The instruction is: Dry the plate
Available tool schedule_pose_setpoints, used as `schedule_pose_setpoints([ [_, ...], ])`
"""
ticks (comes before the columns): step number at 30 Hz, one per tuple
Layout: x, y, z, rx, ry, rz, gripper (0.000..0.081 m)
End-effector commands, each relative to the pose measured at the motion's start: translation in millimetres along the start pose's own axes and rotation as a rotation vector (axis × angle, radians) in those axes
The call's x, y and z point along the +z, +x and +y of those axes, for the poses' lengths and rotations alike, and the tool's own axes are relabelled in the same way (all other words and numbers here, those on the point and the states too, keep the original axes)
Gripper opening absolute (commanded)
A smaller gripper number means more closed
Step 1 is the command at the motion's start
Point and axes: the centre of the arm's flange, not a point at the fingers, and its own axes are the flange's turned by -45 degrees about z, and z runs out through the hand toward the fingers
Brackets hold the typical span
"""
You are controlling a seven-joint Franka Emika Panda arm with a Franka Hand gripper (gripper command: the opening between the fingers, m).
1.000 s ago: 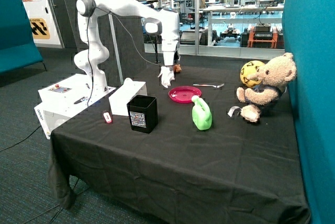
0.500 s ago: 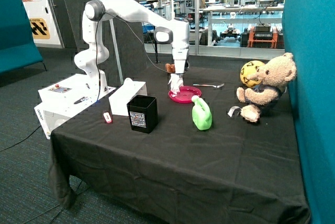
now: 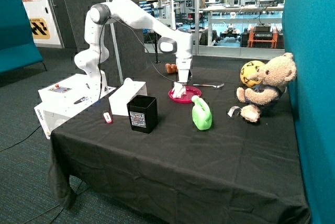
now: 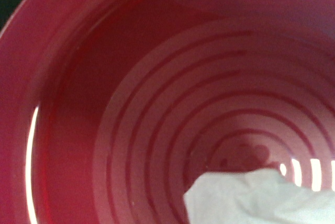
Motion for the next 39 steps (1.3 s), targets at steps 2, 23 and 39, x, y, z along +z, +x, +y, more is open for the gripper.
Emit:
schedule_pose_setpoints([
  [2, 16.0, -24.5, -20.4, -0.023, -0.0046, 0.0087, 0.0],
  [23, 19.7, -45.4, -49.8, -0.083, -0.0049, 0.0086, 0.0],
  [39, 38.7, -13.8, -71.7, -0.067, -0.0048, 0.0086, 0.0],
])
